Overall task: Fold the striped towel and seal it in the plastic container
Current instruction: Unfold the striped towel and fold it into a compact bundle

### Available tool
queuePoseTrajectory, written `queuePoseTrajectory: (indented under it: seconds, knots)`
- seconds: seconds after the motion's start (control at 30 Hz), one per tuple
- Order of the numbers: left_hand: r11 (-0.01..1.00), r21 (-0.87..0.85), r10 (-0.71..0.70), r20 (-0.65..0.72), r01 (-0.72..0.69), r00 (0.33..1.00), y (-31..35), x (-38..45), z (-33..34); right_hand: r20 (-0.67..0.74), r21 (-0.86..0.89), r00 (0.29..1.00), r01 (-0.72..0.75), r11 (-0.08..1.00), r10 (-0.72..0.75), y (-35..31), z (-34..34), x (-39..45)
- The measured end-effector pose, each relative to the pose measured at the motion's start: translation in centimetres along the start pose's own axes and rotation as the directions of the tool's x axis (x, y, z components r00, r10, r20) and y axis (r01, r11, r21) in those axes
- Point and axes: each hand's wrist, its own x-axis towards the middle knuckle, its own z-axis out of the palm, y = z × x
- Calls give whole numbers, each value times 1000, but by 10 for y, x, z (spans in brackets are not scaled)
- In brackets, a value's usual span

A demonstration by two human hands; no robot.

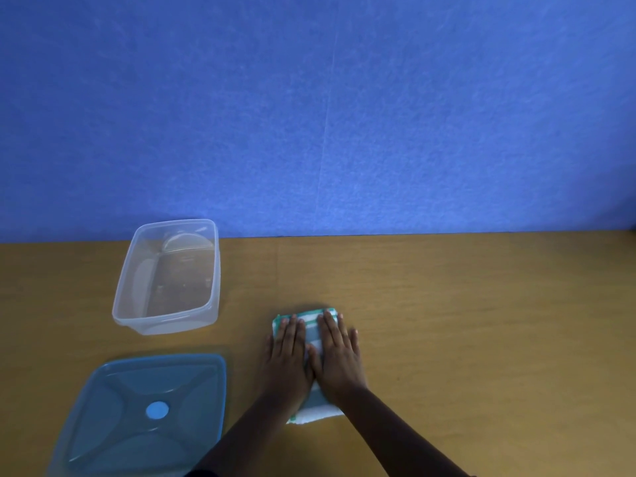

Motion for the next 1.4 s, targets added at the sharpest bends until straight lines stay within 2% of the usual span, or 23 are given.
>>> queuePoseTrajectory:
  seconds: [0.1,0.17,0.23,0.3,0.4,0.47,0.53,0.6,0.67,0.73,0.8,0.83,0.93,0.97,1.0,1.03,1.07,1.13,1.17,1.23,1.3,1.33,1.4]
  knots:
    - [1000,-18,-2,-48,1,999,1,-2,3,-14,11,1000,-3,1000,3,-2,-1,0]
    - [995,-70,-74,-103,67,992,2,-4,6,-27,22,1000,-10,1000,11,-2,-2,-1]
    - [976,-156,-171,-101,154,980,4,-5,7,-29,28,999,-13,1000,14,-3,-4,-2]
    - [960,-214,-204,-85,182,975,3,-7,8,-28,19,1000,0,1000,1,-4,-4,-2]
    - [955,-254,-173,-57,153,983,-4,-8,10,-44,11,999,26,1000,-25,-6,-10,-5]
    - [932,-329,-188,-89,149,978,-5,-11,9,-48,-7,997,61,998,-62,-8,-18,-12]
    - [845,-482,-308,-90,229,947,1,-17,-4,9,-18,992,124,992,-124,-8,-26,-23]
    - [698,-615,-493,-39,368,869,2,-22,-11,101,-2,971,216,976,-215,-5,-27,-38]
    - [553,-699,-623,14,453,782,1,-30,-15,132,-129,919,389,912,-373,3,-15,-51]
    - [521,-735,-623,21,434,782,1,-38,-17,283,-280,910,381,881,-303,6,-2,-58]
    - [511,-746,-588,59,427,807,7,-43,-24,258,-287,919,367,885,-297,3,5,-57]
    - [467,-774,-581,95,427,808,11,-41,-28,275,-257,922,343,903,-272,-2,1,-54]
    - [318,-855,-611,146,410,778,18,-34,-44,85,-148,955,294,944,-284,-7,-4,-50]
    - [262,-881,-613,163,393,773,19,-31,-50,-26,-7,967,255,967,-255,-10,-7,-51]
    - [190,-903,-618,196,386,762,19,-28,-55,-110,190,982,172,966,-154,-14,-12,-51]
    - [112,-916,-606,244,385,757,21,-27,-58,-61,440,998,31,898,-5,-21,-22,-51]
    - [55,-920,-593,282,388,754,22,-26,-58,-12,665,992,-83,742,122,-29,-32,-51]
    - [-25,-920,-521,346,391,781,23,-22,-52,-1,875,962,-131,466,273,-40,-50,-48]
    - [-53,-918,-475,369,392,799,27,-22,-51,37,929,953,-144,341,301,-45,-59,-47]
    - [-116,-926,-386,374,358,843,32,-23,-48,169,981,950,-188,50,261,-49,-73,-46]
    - [-246,-912,-275,392,330,878,41,-28,-60,243,958,952,-205,-203,187,-48,-82,-48]
    - [-292,-897,-200,395,331,896,40,-29,-65,250,941,954,-201,-272,162,-47,-85,-49]
    - [-357,-879,-114,375,315,920,36,-27,-70,245,922,961,-191,-336,126,-41,-85,-49]
